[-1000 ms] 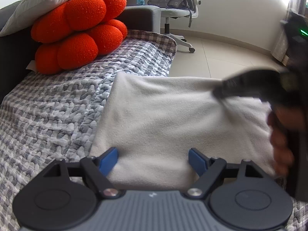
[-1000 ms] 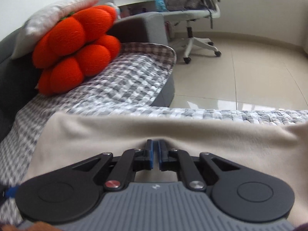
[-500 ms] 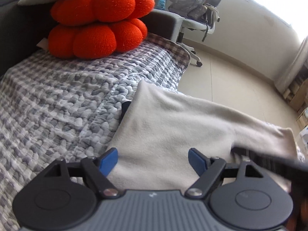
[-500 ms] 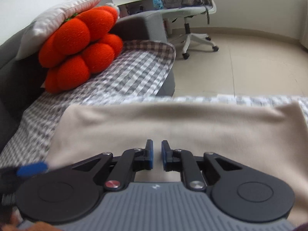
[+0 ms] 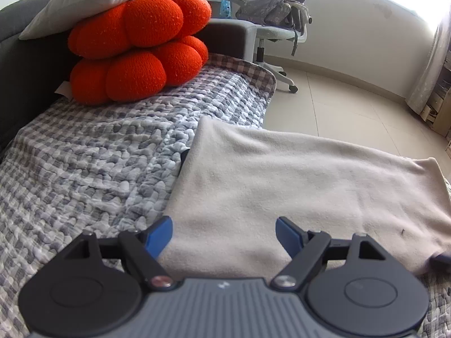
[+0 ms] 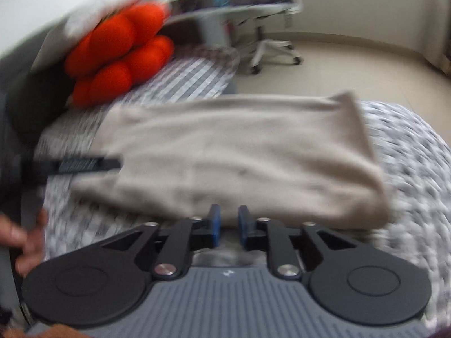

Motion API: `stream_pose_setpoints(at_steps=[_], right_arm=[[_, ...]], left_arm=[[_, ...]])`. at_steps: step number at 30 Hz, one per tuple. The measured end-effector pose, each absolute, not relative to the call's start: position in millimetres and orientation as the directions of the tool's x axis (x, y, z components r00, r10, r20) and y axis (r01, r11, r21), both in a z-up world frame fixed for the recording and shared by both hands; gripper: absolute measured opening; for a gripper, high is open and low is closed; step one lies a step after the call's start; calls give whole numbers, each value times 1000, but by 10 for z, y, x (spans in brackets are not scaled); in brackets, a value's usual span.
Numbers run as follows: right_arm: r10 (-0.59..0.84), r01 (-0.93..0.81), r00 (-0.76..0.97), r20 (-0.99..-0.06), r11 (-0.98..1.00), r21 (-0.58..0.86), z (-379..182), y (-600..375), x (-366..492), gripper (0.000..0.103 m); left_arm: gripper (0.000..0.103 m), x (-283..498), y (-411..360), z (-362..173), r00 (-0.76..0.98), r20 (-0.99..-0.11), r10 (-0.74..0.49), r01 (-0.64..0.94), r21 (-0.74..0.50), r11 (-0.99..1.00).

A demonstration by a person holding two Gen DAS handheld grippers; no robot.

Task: Fold clothes

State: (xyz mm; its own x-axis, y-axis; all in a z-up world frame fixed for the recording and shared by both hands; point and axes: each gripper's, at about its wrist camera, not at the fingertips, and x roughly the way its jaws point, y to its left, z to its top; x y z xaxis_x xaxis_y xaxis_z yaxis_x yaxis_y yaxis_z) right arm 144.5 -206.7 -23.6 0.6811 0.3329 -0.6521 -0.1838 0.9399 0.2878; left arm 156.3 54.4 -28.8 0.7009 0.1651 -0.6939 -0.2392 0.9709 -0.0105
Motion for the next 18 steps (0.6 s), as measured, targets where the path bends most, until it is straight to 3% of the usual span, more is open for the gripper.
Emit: stream_pose_setpoints(at_steps=[4,6,8,14,18], right_arm=[[203,42,765,-611,931,363,-174,-2733,1425,49],[195,135,764,-615,884,447,-190,-3039,1423,59],[206,214,746,-634,826,521,-268,-3261,1431,60],[452,261,663,-597,608,750,-577,-3412,1534,60],[414,239,679,-606,656,716,-545,-3250,1584,60]], left_arm=[[82,1524,560,-234,714,-679,171,-236,-4,972],[82,1526,579,-220,718,-675,171,-240,-9,971],[82,1536,585,-214,717,-676,170,-246,-17,969],[82,1567,497,-201,720,-677,152,-241,-38,970],[82,1571,401,-197,727,-668,159,-225,-12,974]])
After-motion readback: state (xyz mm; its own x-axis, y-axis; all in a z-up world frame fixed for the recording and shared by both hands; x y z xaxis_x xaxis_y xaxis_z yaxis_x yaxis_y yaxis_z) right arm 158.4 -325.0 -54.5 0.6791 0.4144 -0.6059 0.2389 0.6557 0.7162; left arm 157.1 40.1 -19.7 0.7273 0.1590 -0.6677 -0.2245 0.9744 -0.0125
